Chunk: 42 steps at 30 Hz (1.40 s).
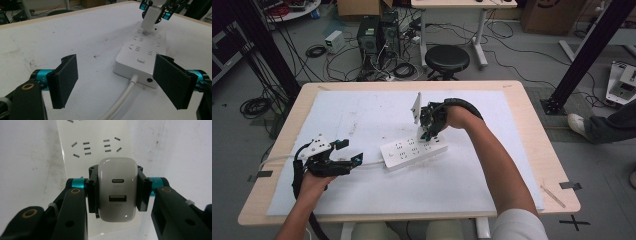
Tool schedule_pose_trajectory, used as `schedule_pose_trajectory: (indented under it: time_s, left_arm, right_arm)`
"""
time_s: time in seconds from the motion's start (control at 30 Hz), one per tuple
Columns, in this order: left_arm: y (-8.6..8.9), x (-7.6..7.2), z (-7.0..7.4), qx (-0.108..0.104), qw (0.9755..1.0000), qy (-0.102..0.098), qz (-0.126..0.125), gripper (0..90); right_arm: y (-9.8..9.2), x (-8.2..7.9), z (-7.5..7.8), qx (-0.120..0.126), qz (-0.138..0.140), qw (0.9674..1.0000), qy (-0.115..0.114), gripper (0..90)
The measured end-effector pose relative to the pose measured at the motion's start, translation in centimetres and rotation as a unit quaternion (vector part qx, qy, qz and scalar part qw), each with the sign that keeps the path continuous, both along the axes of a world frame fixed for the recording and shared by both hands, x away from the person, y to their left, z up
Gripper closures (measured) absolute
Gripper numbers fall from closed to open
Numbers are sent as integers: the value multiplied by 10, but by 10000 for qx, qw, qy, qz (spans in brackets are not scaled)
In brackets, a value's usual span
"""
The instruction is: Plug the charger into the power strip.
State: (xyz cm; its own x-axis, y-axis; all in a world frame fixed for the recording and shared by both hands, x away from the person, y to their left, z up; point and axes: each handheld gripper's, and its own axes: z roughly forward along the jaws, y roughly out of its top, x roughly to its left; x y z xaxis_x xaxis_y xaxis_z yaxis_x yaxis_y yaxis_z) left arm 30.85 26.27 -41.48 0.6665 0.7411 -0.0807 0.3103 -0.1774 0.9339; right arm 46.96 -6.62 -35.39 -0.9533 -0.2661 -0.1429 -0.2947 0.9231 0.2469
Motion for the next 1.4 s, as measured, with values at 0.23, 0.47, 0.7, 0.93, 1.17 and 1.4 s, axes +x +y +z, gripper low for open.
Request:
schedule_pose_trajectory:
  time_s: [0.23,0.47,0.7,0.93,1.17,1.4]
  left_arm:
    - [-1,0,0,-18,10000,1,-1,204]
    - [2,-1,-1,-46,10000,-4,19,204]
    - [2,0,-4,-62,10000,44,7,204]
    - [3,1,-5,-93,9999,45,17,204]
    - [2,2,-6,-105,9999,48,-7,204]
    - [3,3,-8,-119,9999,76,9,204]
  right_arm:
    - [13,1,1,-470,128,9988,-15,636]
    - [21,3,-3,-739,123,9972,34,637]
    - [24,5,-3,-858,35,9962,107,637]
    - [33,6,-6,-1134,171,9934,69,637]
    - [34,7,-9,-1205,125,9925,148,637]
    - [33,10,-11,-1170,123,9929,195,636]
